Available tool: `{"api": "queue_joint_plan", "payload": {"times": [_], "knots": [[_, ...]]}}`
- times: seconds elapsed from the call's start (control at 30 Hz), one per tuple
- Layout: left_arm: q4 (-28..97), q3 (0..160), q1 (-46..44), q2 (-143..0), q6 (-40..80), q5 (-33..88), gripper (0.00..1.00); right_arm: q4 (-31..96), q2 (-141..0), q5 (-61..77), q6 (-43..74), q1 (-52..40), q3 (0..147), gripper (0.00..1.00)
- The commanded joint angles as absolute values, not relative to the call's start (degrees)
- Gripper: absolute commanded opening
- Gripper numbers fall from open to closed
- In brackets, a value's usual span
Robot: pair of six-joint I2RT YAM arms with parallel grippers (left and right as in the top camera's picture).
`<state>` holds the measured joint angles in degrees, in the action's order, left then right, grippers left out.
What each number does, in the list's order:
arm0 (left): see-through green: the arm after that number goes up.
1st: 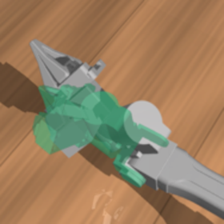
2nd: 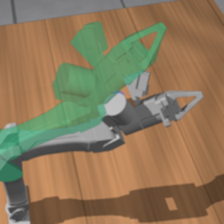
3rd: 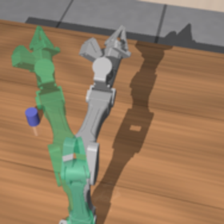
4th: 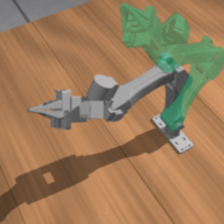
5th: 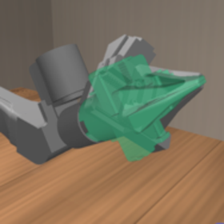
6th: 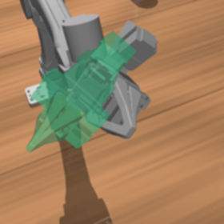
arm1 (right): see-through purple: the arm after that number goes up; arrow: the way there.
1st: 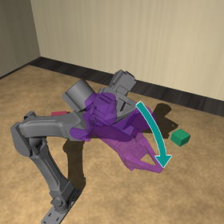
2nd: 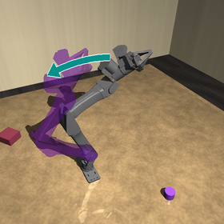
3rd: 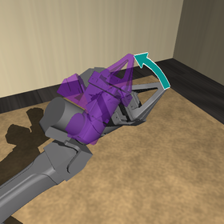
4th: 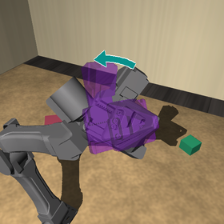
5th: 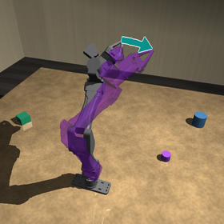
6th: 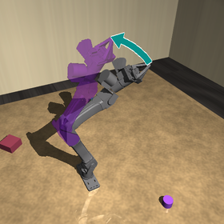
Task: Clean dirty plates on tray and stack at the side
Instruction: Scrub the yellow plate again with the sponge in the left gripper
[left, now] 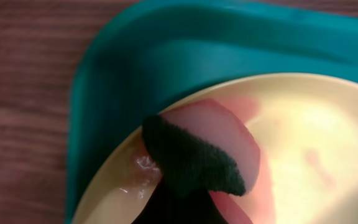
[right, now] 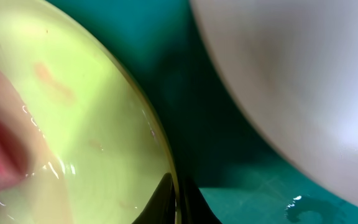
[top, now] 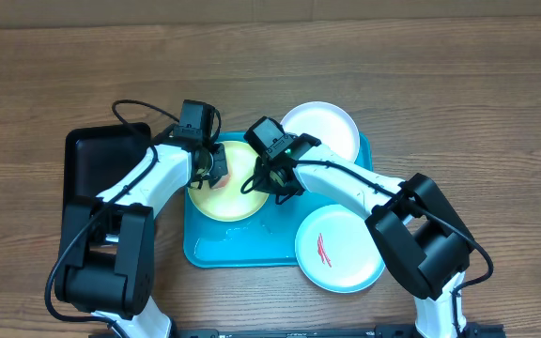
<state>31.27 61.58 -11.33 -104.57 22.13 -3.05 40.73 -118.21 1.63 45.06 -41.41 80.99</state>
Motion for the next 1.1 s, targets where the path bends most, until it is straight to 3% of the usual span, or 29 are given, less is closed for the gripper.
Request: {"api": "queue_joint_plan", "payload": {"times": [0.0, 0.2, 0.37, 0.57, 0.7, 0.9, 1.07], "knots": [[37.89, 60.12, -10.55, -105.78, 24.88, -7.55, 0.04, 41.69, -118.96, -0.36, 44.95, -41.45, 80.29, 0.04], [50.74, 60.12, -10.55, -105.78, 6.46, 16.45, 0.04, 41.43, -118.96, -0.34, 44.95, -41.45, 80.29, 0.04], [49.93, 60.12, -10.55, -105.78, -5.15, 31.7, 0.04, 41.28, -118.96, -0.32, 44.95, -41.45, 80.29, 0.04], [32.36, 60.12, -10.48, -105.78, 3.55, 29.02, 0.04, 41.91, -118.96, -0.32, 44.95, -41.45, 80.29, 0.04], [23.94, 60.12, -10.48, -105.78, 12.45, 14.85, 0.05, 41.95, -118.96, -0.32, 44.93, -41.45, 80.29, 0.04], [30.5, 60.12, -10.5, -105.78, 25.58, -11.57, 0.04, 41.95, -118.96, -0.32, 44.69, -41.45, 80.29, 0.04], [41.63, 60.12, -10.55, -105.78, 25.02, -3.9, 0.04, 41.69, -118.96, -0.32, 44.71, -41.45, 80.29, 0.04]]}}
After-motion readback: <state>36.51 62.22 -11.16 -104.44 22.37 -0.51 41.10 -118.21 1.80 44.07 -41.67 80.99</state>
